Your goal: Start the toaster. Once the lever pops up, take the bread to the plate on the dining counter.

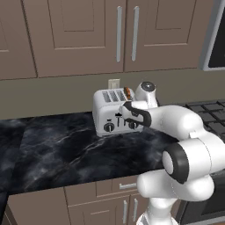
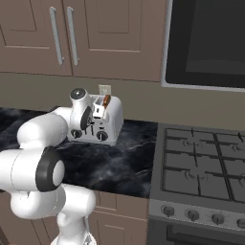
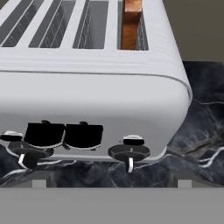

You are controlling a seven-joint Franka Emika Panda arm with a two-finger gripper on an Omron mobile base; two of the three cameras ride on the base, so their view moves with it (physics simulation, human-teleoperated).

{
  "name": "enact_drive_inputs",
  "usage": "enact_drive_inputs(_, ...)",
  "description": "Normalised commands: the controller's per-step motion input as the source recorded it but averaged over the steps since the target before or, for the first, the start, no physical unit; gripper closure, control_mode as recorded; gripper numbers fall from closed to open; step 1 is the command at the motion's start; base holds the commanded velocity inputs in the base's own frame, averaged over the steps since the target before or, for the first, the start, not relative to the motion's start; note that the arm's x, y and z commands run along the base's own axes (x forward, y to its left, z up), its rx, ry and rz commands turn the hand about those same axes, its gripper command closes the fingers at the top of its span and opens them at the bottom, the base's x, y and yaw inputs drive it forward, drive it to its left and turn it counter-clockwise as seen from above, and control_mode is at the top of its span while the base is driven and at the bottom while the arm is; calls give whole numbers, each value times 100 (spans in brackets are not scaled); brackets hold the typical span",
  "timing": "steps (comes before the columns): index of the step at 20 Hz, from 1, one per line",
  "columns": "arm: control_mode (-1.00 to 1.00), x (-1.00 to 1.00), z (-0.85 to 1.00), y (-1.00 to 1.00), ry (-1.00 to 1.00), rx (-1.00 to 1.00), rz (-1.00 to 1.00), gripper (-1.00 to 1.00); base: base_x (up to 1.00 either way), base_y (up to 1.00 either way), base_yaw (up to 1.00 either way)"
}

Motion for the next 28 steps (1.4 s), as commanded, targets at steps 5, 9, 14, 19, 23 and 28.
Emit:
enact_drive_inputs(5, -100, 0, -11, 0, 0, 0, 0, -100, 0, 0, 0)
enact_drive_inputs(9, -100, 0, -15, 0, 0, 0, 0, -100, 0, 0, 0)
enact_drive_inputs(14, -100, 0, -10, 0, 0, 0, 0, -100, 0, 0, 0)
enact_drive_inputs(19, -100, 0, 0, -2, 0, 1, 0, -100, 0, 0, 0)
enact_drive_inputs(23, -100, 0, 0, -1, 0, 1, 0, -100, 0, 0, 0)
enact_drive_inputs(28, -100, 6, 6, -5, 0, 0, 0, -100, 0, 0, 0)
